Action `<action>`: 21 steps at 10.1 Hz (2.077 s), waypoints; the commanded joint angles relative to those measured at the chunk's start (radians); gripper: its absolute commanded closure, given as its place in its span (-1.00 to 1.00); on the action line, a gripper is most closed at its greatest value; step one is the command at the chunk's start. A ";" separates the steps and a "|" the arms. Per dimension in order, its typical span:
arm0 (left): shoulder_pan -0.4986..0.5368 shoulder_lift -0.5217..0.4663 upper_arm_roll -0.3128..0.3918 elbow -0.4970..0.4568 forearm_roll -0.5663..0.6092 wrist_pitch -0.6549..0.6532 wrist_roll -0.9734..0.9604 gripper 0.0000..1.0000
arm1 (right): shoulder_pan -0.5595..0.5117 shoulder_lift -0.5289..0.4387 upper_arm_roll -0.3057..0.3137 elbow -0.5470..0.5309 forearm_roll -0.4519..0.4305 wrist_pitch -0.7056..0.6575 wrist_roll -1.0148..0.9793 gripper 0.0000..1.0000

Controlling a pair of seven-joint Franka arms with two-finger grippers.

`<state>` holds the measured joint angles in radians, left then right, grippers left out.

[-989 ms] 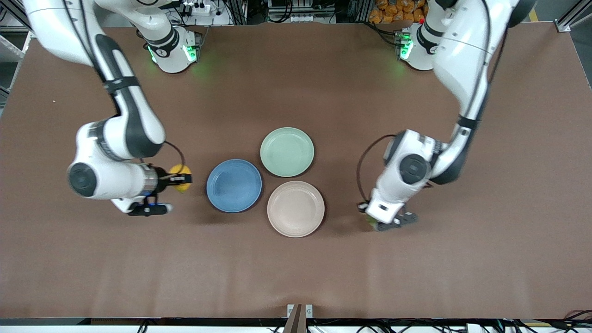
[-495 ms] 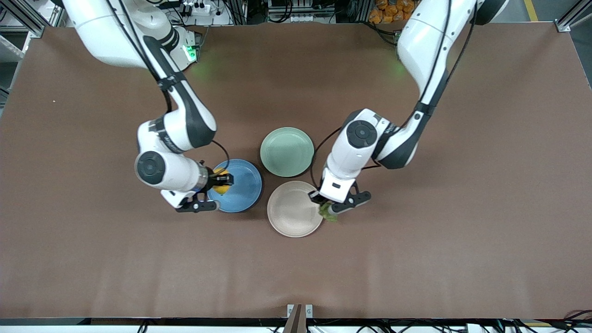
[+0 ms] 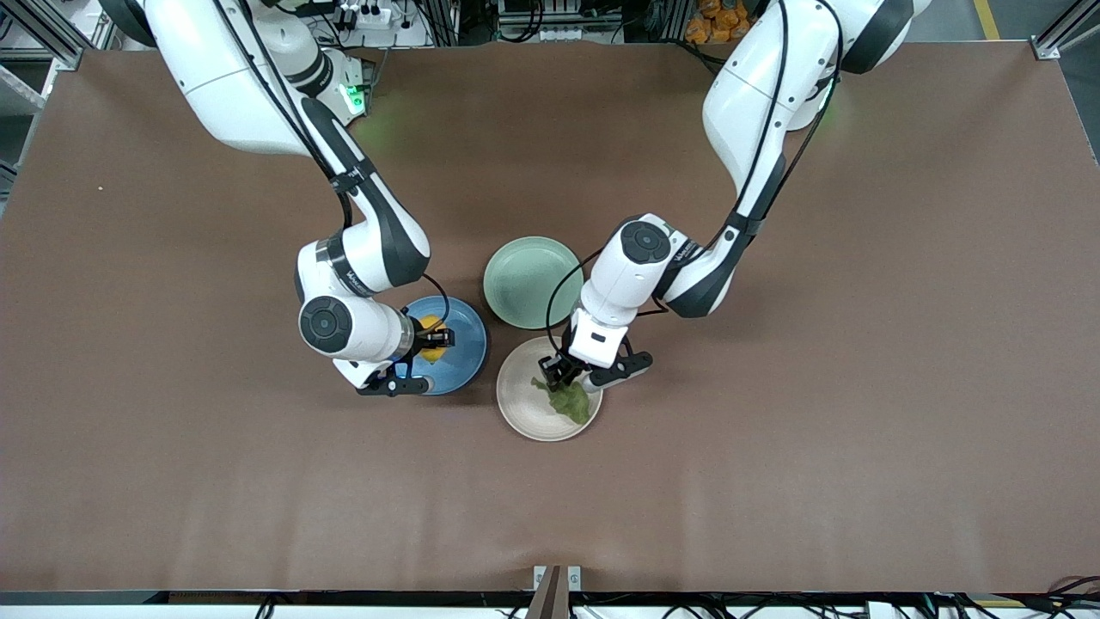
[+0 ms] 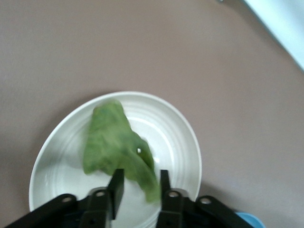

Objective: Place lemon and lettuce in plates

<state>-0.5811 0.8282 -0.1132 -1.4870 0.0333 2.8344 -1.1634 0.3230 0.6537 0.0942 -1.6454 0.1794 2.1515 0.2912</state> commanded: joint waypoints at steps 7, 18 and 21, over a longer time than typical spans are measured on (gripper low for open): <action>0.134 -0.386 0.013 0.002 0.048 -0.534 0.328 -1.00 | -0.100 -0.181 -0.013 0.029 -0.027 -0.184 -0.072 -1.00; 0.523 -0.764 0.013 -0.009 -0.044 -1.231 0.866 -1.00 | -0.210 -0.568 -0.176 0.188 -0.145 -0.768 -0.213 -1.00; 0.564 -0.802 0.013 -0.015 -0.043 -1.277 0.872 -1.00 | -0.248 -0.568 -0.044 0.196 -0.225 -0.771 -0.185 -1.00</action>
<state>-0.0477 0.0683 -0.0934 -1.4701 0.0124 1.5745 -0.3170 0.1035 0.0894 0.0012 -1.4499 -0.0056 1.3905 0.0900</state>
